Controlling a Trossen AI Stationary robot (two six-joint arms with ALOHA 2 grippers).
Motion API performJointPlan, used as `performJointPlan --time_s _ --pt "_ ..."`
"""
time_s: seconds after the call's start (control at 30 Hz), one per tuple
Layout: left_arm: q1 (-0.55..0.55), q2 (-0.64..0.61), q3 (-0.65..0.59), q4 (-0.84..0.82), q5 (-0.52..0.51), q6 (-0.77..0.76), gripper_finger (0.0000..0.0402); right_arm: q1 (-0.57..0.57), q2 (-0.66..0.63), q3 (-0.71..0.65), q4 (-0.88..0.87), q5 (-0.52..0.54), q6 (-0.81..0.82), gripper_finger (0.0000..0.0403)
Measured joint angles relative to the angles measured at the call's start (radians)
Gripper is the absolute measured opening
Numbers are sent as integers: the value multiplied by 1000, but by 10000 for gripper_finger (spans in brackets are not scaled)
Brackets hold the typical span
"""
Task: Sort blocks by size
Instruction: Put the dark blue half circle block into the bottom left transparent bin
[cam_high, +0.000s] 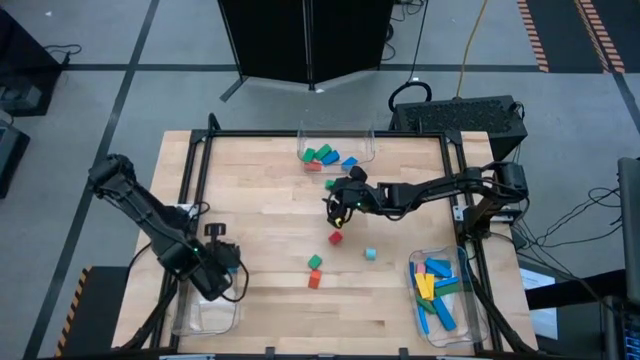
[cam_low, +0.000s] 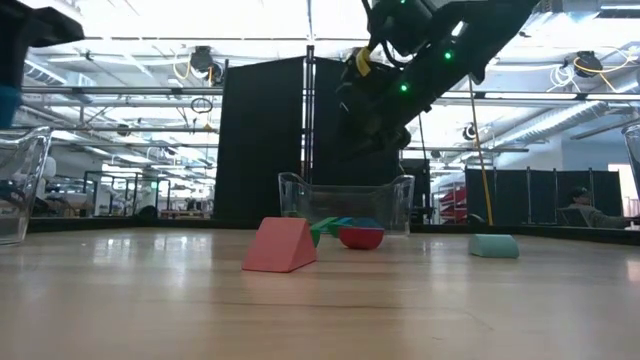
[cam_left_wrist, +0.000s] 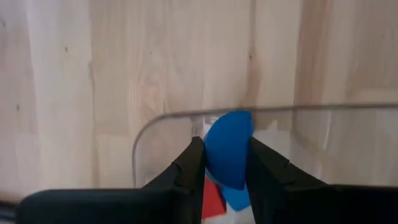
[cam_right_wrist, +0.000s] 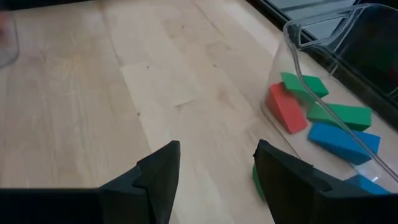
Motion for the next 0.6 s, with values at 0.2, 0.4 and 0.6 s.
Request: performJointPlan --time_s 0.2,0.4,0.6 --pt "-47 -2 0 -72 16 -97 83 -24 1 0 -16 -3 -2 201" --pt "-83 -3 0 -66 47 -193 83 -56 123 0 8 -2 -172 201" --pt "-91 -2 0 -95 94 -325 83 -85 265 -1 102 -4 -206 210"
